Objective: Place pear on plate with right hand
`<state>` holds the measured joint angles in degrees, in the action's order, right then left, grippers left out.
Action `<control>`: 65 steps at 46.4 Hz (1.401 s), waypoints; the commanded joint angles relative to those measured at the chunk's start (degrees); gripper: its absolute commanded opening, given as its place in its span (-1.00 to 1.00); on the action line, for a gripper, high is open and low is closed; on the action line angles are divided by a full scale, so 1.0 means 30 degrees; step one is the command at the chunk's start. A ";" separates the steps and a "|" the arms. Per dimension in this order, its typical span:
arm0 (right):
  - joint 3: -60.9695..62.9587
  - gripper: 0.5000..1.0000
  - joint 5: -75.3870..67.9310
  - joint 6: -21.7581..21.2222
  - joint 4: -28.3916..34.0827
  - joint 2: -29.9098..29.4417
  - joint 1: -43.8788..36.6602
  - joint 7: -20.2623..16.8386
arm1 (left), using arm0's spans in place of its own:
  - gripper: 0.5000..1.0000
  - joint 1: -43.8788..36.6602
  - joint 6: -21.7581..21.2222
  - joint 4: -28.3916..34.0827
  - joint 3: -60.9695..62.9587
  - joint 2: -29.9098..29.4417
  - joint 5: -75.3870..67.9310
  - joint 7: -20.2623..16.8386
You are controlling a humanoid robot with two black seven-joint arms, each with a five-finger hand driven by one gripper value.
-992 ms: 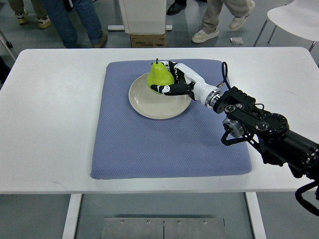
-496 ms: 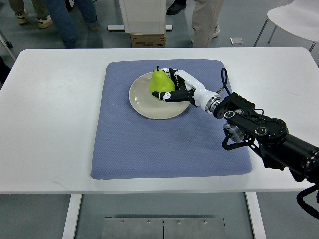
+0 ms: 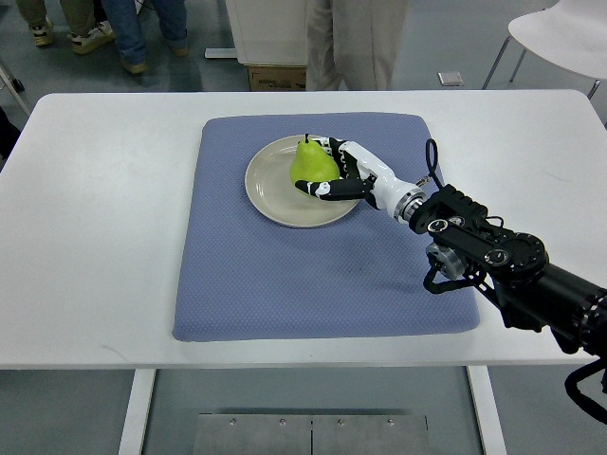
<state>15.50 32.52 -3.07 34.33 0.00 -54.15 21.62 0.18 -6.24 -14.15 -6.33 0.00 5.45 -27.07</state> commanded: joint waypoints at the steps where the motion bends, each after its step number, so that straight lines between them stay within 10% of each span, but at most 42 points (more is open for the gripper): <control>1: 0.0020 0.27 0.0000 -0.0001 -0.0047 0.0000 0.0002 0.0000 | 1.00 0.0000 -0.0001 0.0000 0.0000 0.0000 -0.0001 0.0000; 12: 0.0020 0.93 0.0000 -0.0001 -0.0135 0.0000 0.0002 -0.0059 | 1.00 0.0000 -0.0001 0.0000 0.0000 0.0000 -0.0001 0.0000; 65: 0.0635 1.00 -0.2518 -0.0324 -0.0164 0.2402 -0.0291 -0.0088 | 1.00 0.0000 -0.0001 0.0000 0.0000 0.0000 -0.0001 0.0000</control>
<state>17.32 26.02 -4.07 33.87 6.21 -54.98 21.44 0.17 -6.24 -14.15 -6.33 0.00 5.45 -27.07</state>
